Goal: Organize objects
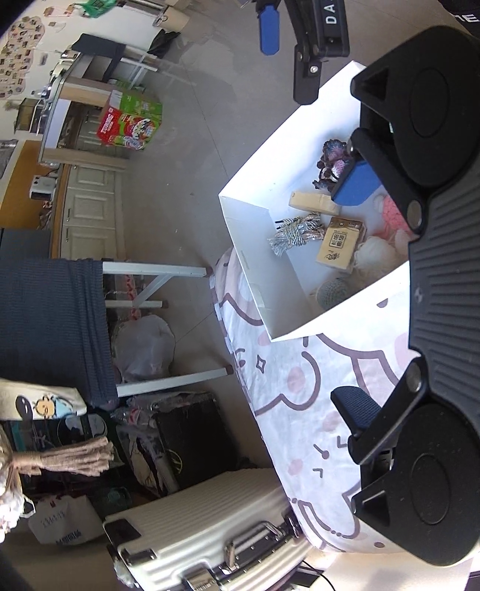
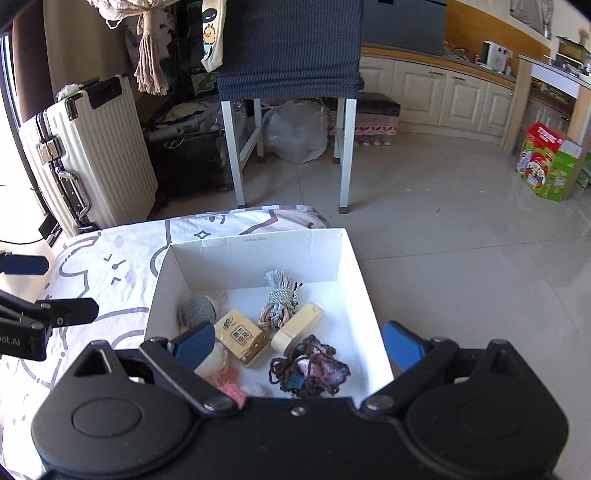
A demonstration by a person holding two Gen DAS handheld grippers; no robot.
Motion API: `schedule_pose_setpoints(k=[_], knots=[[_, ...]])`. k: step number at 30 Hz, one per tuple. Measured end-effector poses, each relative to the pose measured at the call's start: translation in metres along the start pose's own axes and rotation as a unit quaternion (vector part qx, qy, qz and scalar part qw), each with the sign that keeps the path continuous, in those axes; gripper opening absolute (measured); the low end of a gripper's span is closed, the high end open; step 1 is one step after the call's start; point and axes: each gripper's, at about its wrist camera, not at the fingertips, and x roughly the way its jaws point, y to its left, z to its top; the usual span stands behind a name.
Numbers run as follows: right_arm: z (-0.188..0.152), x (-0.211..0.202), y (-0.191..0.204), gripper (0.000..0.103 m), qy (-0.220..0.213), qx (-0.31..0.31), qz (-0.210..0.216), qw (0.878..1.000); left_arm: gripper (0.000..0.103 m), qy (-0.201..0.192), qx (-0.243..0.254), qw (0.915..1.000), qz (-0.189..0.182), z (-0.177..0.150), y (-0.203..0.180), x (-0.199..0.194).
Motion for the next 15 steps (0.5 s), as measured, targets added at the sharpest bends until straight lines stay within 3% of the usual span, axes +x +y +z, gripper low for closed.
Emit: schedule_pose_setpoints(k=[15], knots=[[-0.042, -0.04, 0.019, 0.1, -0.025, 0.02, -0.011, 0.999, 0.103, -0.011, -0.04, 0.9991, 0.007, -0.044, 0.011, -0.031]])
